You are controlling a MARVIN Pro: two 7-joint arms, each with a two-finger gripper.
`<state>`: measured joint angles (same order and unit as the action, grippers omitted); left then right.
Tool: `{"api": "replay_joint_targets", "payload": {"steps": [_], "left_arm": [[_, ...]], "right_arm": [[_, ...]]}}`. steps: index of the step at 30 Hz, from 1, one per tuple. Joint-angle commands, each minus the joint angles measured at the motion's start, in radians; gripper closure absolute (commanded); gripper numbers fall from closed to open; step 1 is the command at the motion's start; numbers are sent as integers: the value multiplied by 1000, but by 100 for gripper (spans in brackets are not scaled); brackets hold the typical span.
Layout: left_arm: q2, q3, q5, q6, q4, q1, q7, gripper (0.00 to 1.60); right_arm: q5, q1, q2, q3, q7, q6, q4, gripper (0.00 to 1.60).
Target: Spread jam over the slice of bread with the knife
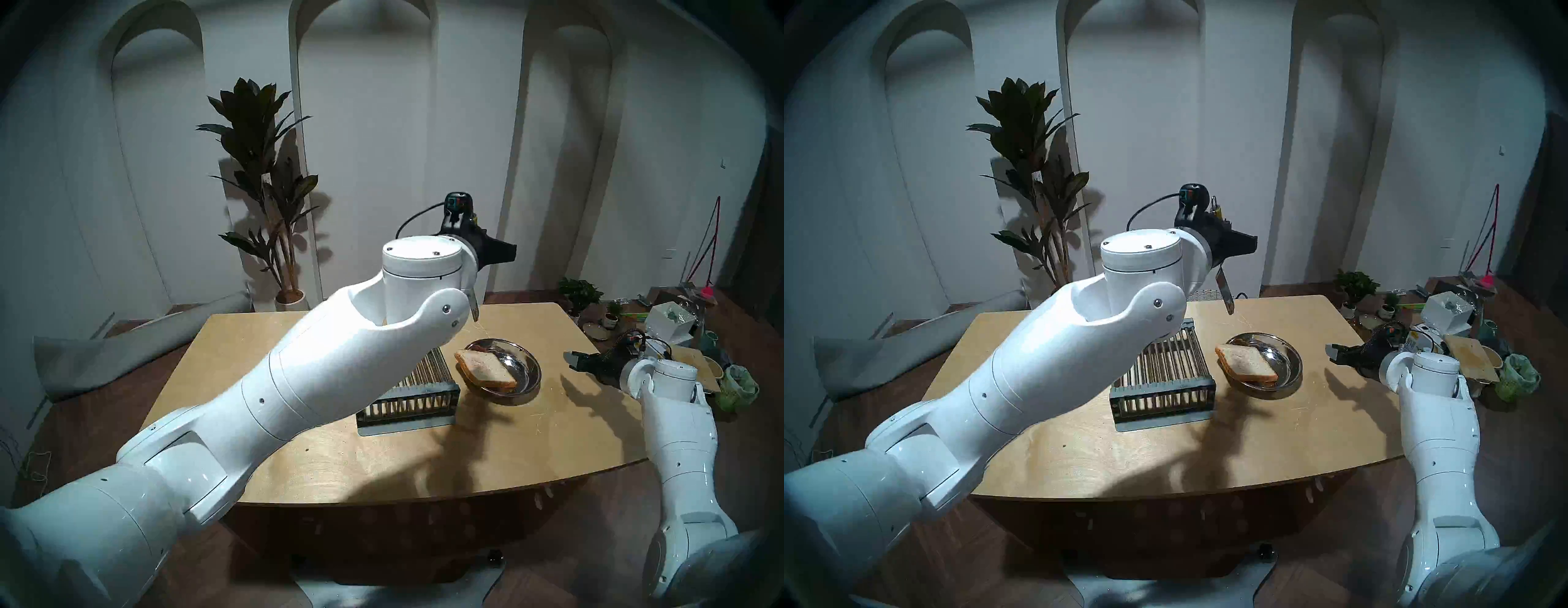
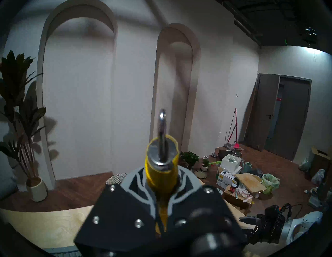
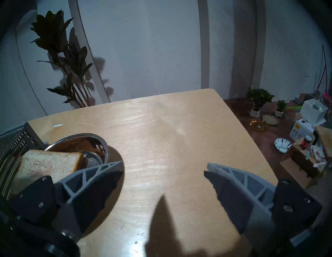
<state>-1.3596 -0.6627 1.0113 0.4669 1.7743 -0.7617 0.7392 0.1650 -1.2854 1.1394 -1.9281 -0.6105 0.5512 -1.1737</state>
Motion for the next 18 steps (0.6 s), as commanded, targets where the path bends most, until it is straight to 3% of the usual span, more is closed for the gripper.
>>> {"api": "replay_joint_targets", "payload": {"steps": [1, 10, 18], "left_arm": [[-27, -9, -2, -70, -24, -4, -47, 160], [-33, -30, 10, -149, -36, -36, -102, 160], [-38, -40, 12, -216, -61, -81, -97, 160]], "right_arm": [[16, 14, 13, -10, 4, 36, -32, 0], [0, 14, 19, -6, 29, 41, -7, 0], [1, 8, 36, -5, 50, 33, -18, 0]]}}
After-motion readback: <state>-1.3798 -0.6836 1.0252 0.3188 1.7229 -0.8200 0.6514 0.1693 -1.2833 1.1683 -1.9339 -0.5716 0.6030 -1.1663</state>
